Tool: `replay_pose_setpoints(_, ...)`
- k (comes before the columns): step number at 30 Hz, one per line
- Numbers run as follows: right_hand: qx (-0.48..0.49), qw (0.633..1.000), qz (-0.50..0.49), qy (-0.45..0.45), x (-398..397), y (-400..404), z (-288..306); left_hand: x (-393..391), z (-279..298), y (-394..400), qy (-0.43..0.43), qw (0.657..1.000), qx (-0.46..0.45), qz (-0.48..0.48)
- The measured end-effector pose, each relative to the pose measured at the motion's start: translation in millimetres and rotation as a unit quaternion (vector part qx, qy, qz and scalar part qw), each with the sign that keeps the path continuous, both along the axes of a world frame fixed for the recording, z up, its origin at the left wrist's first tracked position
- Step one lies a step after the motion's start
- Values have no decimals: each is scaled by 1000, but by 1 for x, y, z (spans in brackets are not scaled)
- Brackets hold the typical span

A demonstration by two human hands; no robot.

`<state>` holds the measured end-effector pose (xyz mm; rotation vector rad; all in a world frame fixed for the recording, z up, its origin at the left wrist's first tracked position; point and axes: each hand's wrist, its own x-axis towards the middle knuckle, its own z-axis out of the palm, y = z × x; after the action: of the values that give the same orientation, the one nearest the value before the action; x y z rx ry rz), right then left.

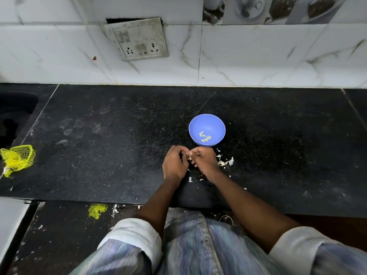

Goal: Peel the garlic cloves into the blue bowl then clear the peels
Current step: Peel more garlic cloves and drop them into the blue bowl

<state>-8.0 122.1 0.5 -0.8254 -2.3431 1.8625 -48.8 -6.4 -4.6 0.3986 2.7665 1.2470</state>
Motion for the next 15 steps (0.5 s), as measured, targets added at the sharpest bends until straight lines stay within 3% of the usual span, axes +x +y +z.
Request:
replay_pose_setpoints(6, -91, 995, -30, 18, 20, 18, 4, 14, 0, 18, -41, 996, 73, -14)
replay_pose_setpoints(15, -44, 998, -42, 14, 43, 46, 4, 32, 10, 46, -65, 992, 104, -21)
